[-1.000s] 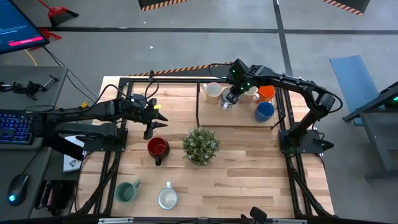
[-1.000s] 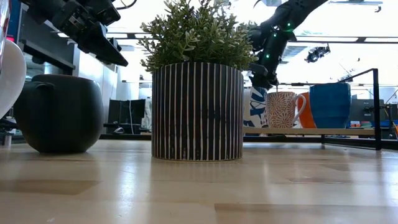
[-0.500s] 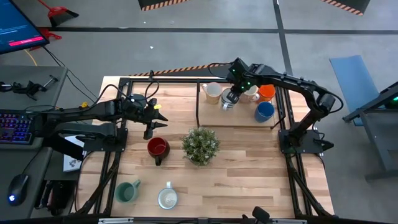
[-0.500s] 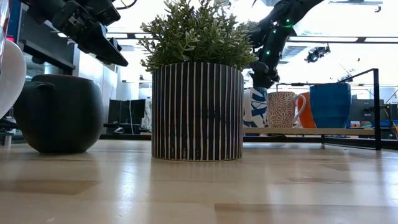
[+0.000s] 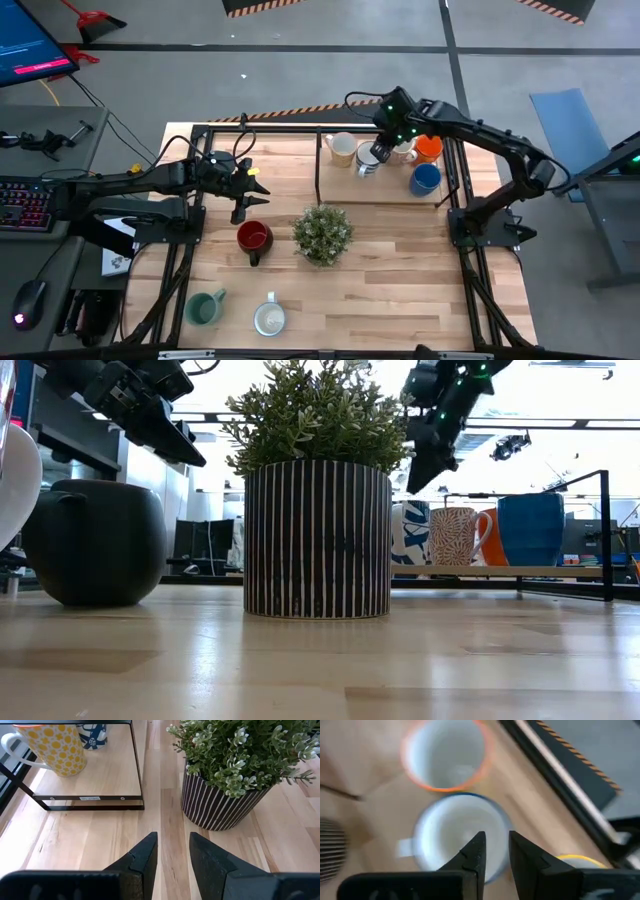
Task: Place coffee mugs
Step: Put the patterned blue mug on the shelf
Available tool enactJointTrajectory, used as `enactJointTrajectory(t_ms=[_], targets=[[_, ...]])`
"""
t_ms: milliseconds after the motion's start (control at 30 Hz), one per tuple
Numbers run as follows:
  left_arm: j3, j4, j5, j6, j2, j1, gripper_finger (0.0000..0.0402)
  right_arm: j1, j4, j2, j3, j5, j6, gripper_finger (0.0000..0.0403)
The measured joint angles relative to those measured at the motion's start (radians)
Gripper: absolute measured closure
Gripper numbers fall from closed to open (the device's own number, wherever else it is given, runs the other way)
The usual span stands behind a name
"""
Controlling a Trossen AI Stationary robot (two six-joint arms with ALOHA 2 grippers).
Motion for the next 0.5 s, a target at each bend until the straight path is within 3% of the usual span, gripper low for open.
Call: enactJointTrajectory(t_ms=[133,500], targets=[[0.000,0.000,0.000,0.000,0.000,0.000,0.0298,0.063,-0.018,-0.027,0.000,-0.063,0.010,0.0340],[0.000,0.000,0.000,0.000,0.000,0.000,0.0298,0.235,-0.058,-0.011,0.001,0.029,0.043,0.0370]])
